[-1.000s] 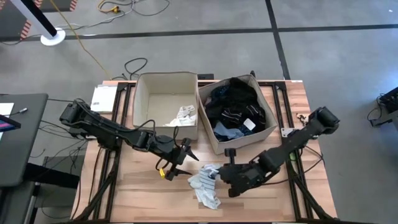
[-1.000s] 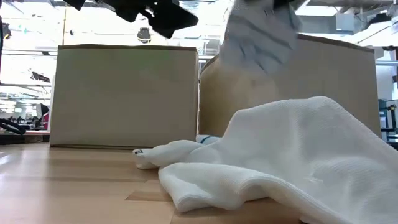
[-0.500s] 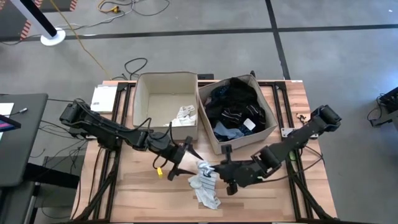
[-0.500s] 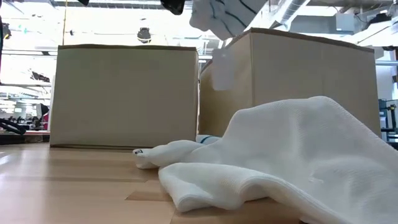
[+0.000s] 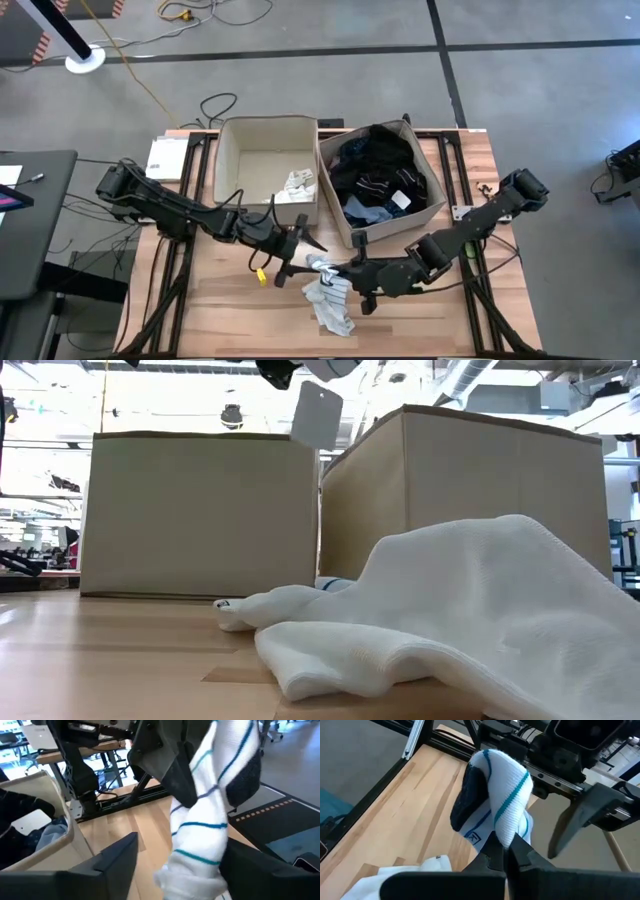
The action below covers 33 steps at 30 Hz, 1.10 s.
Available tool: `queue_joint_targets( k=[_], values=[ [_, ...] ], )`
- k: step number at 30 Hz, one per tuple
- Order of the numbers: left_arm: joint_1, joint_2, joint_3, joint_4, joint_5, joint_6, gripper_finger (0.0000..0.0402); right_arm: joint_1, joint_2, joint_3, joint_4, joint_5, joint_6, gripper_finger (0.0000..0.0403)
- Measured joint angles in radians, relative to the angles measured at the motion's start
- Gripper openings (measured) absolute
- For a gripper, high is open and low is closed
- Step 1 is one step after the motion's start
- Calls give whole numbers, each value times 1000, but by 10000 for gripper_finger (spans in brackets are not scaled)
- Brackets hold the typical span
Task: Sort clothes
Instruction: Put the right white and blue sock into the left laundry organizer
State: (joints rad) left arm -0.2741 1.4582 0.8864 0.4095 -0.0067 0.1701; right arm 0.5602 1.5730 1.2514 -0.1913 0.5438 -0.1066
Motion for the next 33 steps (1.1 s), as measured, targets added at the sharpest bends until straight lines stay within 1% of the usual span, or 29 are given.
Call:
queue_joint_targets(
  k=[4, 8, 14, 15, 21, 24, 28, 33],
  values=[
    [0, 0, 0, 0, 4, 26, 195, 3, 0, 0, 8, 0, 0, 2],
    [0, 0, 0, 0, 34, 48, 135, 2, 0, 0, 14, -1, -7, 7],
    [0, 0, 0, -3, 68, 96, 30, 2, 0, 0, 13, -3, -7, 9],
    [0, 0, 0, -4, 73, 106, 17, 2, 0, 0, 13, -4, -7, 9],
    [0, -4, 0, -3, 74, 157, 6, 3, 0, 0, 5, -4, 31, 11],
    [0, -27, 8, -23, 69, 180, 5, 2, 0, 0, -21, -1, 72, 25],
    [0, -80, 47, -136, 8, 233, 5, 2, 0, 0, -73, 4, 130, 72],
    [0, -170, 97, -289, -104, 306, 4, 2, 0, 0, -131, 5, 201, 152]
  ],
)
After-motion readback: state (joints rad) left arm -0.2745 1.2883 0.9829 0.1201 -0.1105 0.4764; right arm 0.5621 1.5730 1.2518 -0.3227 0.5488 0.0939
